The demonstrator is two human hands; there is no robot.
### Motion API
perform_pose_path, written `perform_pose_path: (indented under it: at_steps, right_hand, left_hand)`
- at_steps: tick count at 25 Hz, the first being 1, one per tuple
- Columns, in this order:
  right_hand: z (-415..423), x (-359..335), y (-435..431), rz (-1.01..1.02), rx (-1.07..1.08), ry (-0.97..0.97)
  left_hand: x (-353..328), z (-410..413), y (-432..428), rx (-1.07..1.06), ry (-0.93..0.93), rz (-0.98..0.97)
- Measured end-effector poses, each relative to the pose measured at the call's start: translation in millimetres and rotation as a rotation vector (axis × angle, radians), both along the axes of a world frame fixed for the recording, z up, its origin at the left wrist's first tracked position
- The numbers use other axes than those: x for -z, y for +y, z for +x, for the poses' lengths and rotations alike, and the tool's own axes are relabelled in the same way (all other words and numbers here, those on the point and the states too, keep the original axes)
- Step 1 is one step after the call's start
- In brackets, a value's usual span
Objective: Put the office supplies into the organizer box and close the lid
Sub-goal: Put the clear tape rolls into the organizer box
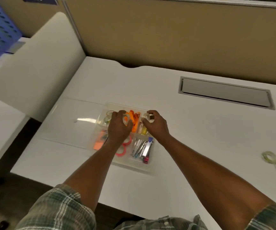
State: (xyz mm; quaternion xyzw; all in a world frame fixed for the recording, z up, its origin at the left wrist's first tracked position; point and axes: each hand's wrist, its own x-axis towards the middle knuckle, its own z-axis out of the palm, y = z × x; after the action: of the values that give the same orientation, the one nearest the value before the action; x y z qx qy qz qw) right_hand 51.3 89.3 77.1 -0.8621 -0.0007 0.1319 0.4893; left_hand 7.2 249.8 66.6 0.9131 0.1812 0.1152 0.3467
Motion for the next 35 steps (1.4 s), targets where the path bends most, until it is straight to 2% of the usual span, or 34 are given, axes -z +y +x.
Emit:
perform_pose_path:
  at_steps: [5, 11, 13, 16, 21, 26, 35]
  right_hand:
    - [-1, -1, 73, 0.044, -0.057, 0.113]
    - [14, -7, 87, 0.075, -0.077, 0.157]
    - [19, -6, 130, 0.058, -0.104, 0.202]
    - [21, -7, 128, 0.002, -0.096, 0.196]
    - [14, 1, 113, -0.034, -0.074, 0.18]
    - [5, 3, 76, -0.075, -0.032, 0.078]
    - [-8, 5, -66, -0.09, 0.148, 0.033]
  left_hand:
    - [9, -8, 59, -0.213, 0.111, -0.061]
    - [5, -4, 49, -0.161, 0.113, -0.096]
    - [16, -1, 88, -0.153, 0.149, -0.082]
    - [17, -2, 90, -0.121, 0.156, -0.075]
    - [16, -4, 83, -0.125, 0.15, -0.051]
    - [8, 3, 49, -0.038, 0.09, -0.043]
    - [-2, 22, -88, 0.187, 0.052, -0.074]
